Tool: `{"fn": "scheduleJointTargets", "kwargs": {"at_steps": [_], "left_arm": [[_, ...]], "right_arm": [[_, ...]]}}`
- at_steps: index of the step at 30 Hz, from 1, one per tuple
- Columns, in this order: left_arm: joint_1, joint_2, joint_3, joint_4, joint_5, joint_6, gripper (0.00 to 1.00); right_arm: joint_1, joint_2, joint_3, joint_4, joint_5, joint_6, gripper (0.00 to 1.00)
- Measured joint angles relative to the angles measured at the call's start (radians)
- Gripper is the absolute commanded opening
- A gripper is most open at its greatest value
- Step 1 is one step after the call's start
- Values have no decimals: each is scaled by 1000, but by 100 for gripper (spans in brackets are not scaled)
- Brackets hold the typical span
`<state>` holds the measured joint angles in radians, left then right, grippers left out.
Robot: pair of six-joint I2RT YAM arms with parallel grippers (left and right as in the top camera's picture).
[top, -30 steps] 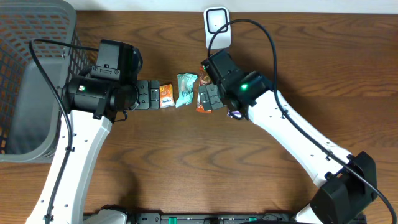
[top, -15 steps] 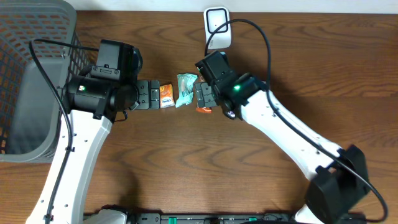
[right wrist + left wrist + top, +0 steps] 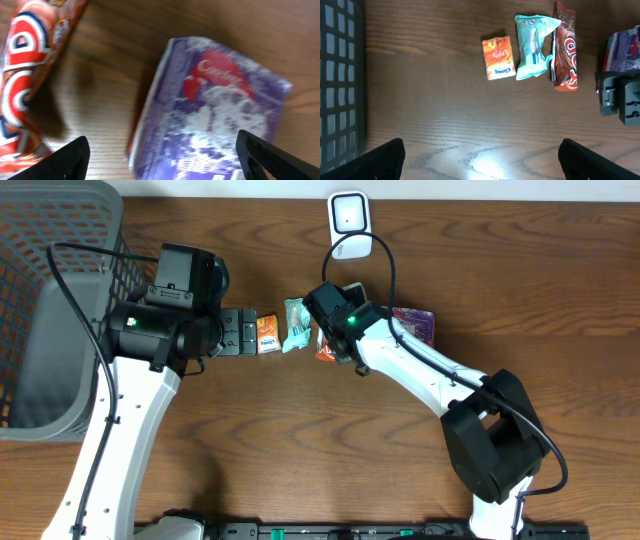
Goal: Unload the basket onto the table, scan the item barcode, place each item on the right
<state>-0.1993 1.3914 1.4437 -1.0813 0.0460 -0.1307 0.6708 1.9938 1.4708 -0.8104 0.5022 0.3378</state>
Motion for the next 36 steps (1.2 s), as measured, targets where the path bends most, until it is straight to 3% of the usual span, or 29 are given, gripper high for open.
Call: {"fn": "scheduleJointTargets", "kwargs": {"at_steps": [3, 14, 19, 24, 28, 30, 36], "left_arm": [[0, 0, 0, 0, 0, 0, 98], [0, 0, 0, 0, 0, 0, 98], [0, 0, 0, 0, 0, 0, 98], [0, 0, 0, 0, 0, 0, 98], [0, 0, 0, 0, 0, 0, 98], [0, 0, 0, 0, 0, 0, 98], [0, 0, 0, 0, 0, 0, 98]], "right_arm": [[0, 0, 0, -1, 33, -13, 82], [0, 14, 0, 8, 41, -24, 86], [0, 68, 0, 10, 37, -24, 81], [0, 135, 0, 11, 54, -23, 61], [0, 151, 2, -6, 93, -16, 20], [0, 152, 3, -23, 103, -6, 4], [-1, 152, 19, -117, 107, 37, 1]]}}
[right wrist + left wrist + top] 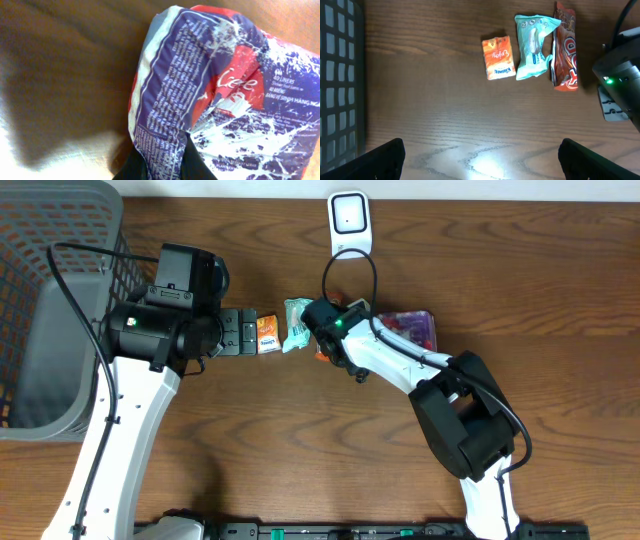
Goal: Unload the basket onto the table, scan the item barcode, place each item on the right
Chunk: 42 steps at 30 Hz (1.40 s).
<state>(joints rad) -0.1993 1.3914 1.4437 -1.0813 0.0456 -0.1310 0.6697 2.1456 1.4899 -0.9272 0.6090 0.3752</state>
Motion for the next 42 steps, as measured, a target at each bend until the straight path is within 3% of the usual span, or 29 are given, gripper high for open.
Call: {"fn": "scheduleJointTargets", "kwargs": {"at_steps": [9, 21, 26, 34, 37, 42], "left_arm": [[0, 0, 0, 0, 0, 0, 98], [0, 0, 0, 0, 0, 0, 98], [0, 0, 0, 0, 0, 0, 98], [0, 0, 0, 0, 0, 0, 98], [0, 0, 0, 0, 0, 0, 98], [0, 0, 0, 0, 0, 0, 98]], "right_arm": [[-78, -34, 122, -157, -188, 55, 1], [-379, -235, 225, -101, -928, -77, 1], [-488, -235, 129, -19, -1183, -114, 1], [-600, -229, -173, 303, -1573, -129, 1], [-642, -228, -232, 327, -1641, -132, 8], [-713, -228, -243, 256, -1576, -140, 33]]}}
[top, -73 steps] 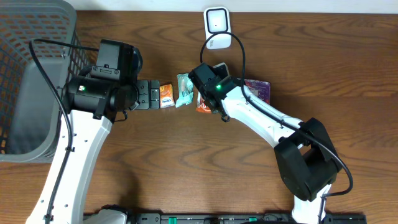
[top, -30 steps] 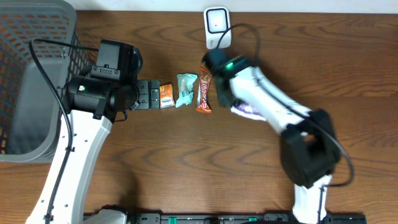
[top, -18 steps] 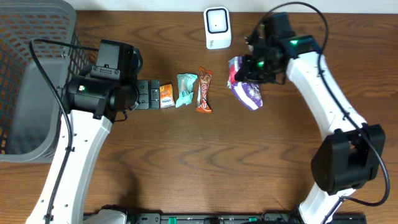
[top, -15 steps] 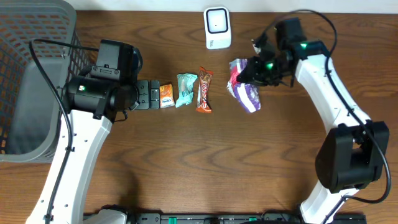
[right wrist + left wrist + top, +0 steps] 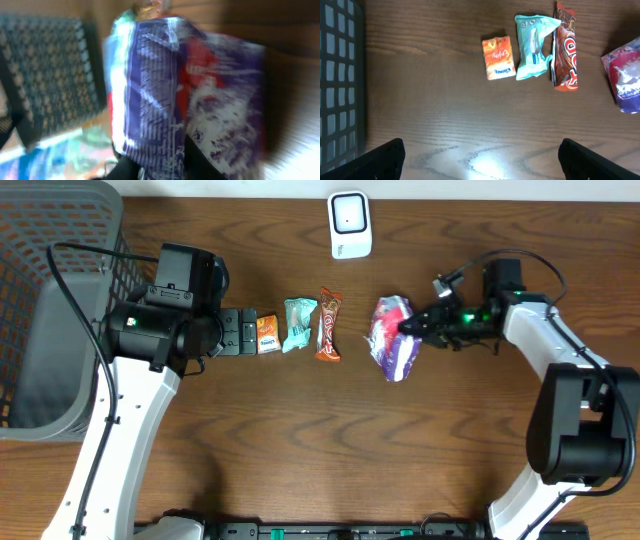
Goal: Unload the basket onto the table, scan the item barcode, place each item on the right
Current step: 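Move the package right and release it on the table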
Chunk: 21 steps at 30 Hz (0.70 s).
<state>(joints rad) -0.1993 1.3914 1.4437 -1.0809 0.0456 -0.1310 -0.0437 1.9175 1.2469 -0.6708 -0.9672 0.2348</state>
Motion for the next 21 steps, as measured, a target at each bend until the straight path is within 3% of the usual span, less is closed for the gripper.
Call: {"fn": "scheduleJointTargets", "kwargs": {"at_steps": [4, 8, 14, 16, 21], "left_arm": [[0, 0, 0, 0, 0, 0, 98], [0, 0, 0, 0, 0, 0, 98], [0, 0, 0, 0, 0, 0, 98], [0, 0, 0, 0, 0, 0, 98], [0, 0, 0, 0, 0, 0, 98]], "right_arm": [[-40, -5, 3, -69, 138, -6, 66], [-45, -45, 28, -151, 293, -15, 68], [-45, -180, 87, -214, 458, -47, 85], [-45, -230, 96, -211, 479, -56, 98], [-44, -286, 101, -199, 533, -64, 99]]}}
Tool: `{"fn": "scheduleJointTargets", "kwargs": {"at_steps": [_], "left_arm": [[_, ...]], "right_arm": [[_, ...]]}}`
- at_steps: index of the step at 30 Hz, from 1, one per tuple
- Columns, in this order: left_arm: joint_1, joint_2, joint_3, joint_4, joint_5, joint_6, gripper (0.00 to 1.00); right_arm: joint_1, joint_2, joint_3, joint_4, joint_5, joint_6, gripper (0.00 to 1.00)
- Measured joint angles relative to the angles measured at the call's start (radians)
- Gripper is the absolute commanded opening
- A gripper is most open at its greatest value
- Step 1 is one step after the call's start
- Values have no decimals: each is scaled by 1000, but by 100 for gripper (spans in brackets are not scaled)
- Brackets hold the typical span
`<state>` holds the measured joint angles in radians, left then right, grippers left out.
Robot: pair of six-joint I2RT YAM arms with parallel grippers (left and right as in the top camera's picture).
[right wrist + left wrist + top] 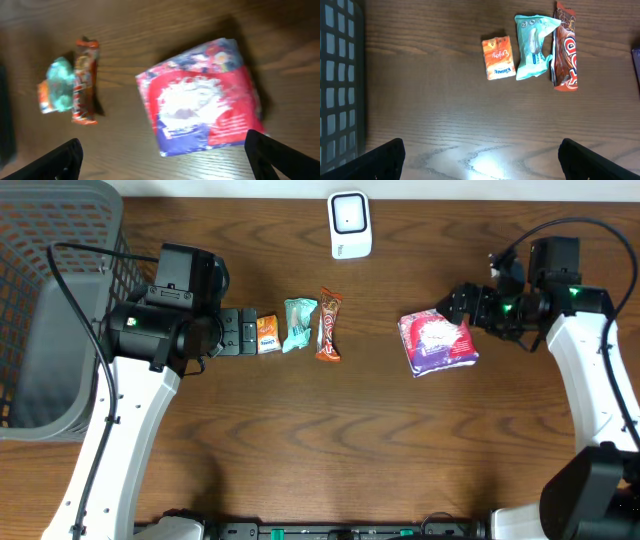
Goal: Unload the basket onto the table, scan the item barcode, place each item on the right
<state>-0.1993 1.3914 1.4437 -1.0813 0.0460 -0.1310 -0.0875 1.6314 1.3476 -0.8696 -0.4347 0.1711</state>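
The purple and red packet [437,342] lies flat on the table right of centre; in the right wrist view the packet [202,102] shows its red and white face. My right gripper [462,305] is open just beyond its right edge, and in its own view the gripper [170,160] holds nothing. The white scanner [349,222] stands at the table's far edge. My left gripper [235,332] is open by the orange box; in the left wrist view the gripper [480,160] is empty.
A small orange box [266,334], a teal packet [298,324] and a red-brown candy bar [329,325] lie in a row left of centre. A grey mesh basket [50,300] fills the far left.
My right gripper was shut on the purple packet, holding it on edge near the candy bar. Now the packet lies flat farther right and the gripper is open, drawn back to the right.
My right gripper was open over the purple packet lying right of the candy bar. Then it was shut on the packet. Then it held the packet raised on edge. Now the packet lies flat, let go, farther right. The left arm has stayed still.
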Motion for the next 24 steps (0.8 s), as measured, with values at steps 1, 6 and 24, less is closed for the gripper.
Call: {"fn": "scheduleJointTargets", "kwargs": {"at_steps": [1, 6, 24], "left_arm": [[0, 0, 0, 0, 0, 0, 98], [0, 0, 0, 0, 0, 0, 98], [0, 0, 0, 0, 0, 0, 98]], "right_arm": [[0, 0, 0, 0, 22, 0, 99], [0, 3, 0, -4, 151, 0, 99], [0, 149, -16, 49, 235, -113, 99]]}}
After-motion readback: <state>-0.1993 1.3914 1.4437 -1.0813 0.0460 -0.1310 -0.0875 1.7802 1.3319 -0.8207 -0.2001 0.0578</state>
